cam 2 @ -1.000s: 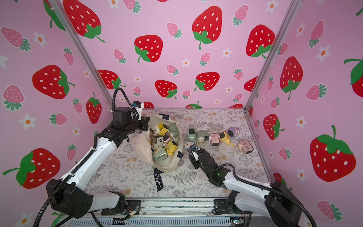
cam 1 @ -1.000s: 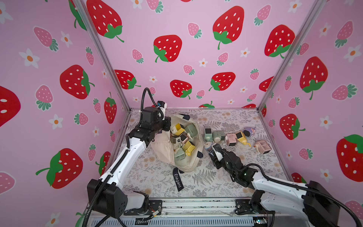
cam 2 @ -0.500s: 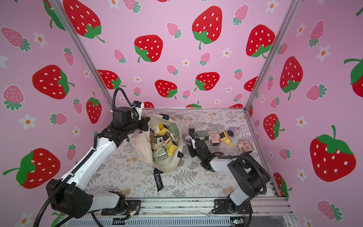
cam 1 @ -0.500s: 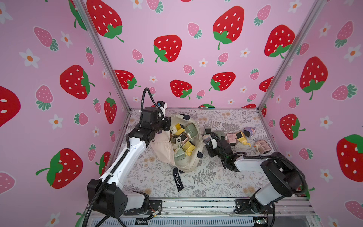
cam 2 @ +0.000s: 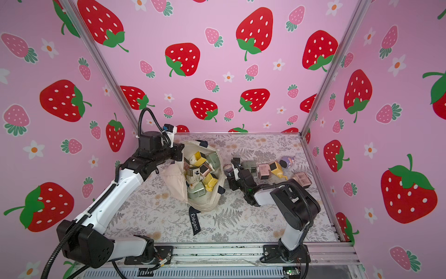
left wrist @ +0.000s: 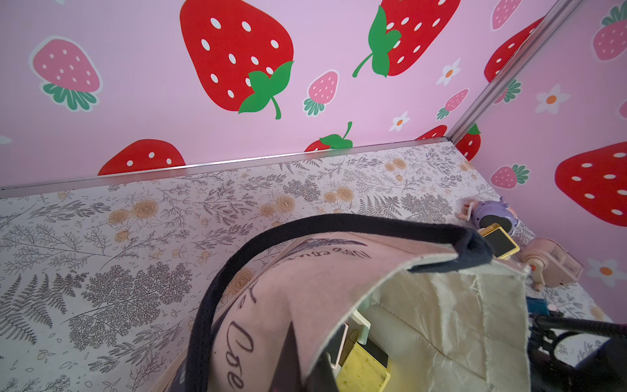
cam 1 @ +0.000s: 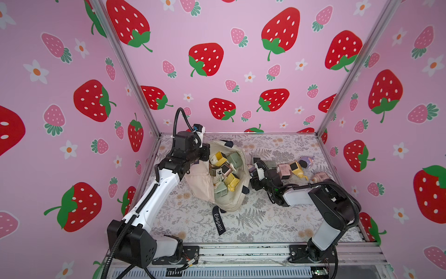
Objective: Take out the pencil sharpeners from the tote bags
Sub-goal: Place the pencil sharpener at the center of the board.
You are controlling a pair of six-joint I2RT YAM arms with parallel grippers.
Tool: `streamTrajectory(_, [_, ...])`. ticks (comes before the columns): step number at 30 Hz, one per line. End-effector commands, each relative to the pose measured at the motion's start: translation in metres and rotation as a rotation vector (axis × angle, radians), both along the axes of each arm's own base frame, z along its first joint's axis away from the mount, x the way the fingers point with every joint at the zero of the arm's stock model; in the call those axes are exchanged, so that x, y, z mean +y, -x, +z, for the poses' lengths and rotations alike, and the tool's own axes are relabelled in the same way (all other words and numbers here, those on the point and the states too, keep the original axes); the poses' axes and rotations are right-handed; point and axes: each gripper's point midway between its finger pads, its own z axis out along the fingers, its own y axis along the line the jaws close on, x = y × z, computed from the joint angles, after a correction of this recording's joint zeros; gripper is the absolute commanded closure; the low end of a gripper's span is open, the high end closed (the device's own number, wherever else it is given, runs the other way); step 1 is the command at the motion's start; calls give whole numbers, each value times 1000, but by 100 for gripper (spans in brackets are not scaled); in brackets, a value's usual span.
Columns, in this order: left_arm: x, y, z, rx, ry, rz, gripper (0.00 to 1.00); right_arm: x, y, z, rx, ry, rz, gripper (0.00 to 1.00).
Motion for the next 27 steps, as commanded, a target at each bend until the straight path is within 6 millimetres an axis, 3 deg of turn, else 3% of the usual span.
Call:
streamTrajectory(1, [-7,-5,32,-82,24,-27,100,5,-6,3,3,-40,-5,31])
streamTrajectory(4, [-7,-5,32,-82,23,-28,100,3,-4,0,10,-38,-2,25])
streamTrajectory(7, [-7,-5,32,-82,24,-27,100,2,-1,2,10,-43,-1,12])
streamTrajectory(11, [-7,-5,31,-80,24,-28,100,-4,5,16,-16,-63,-1,11])
streamTrajectory(19, [-7,-5,32,-83,24,-27,100,-11,29,68,-90,-153,44,12])
streamTrajectory(27, [-7,-5,31,-78,25,-27,100,-19,65,142,-240,-207,121,13])
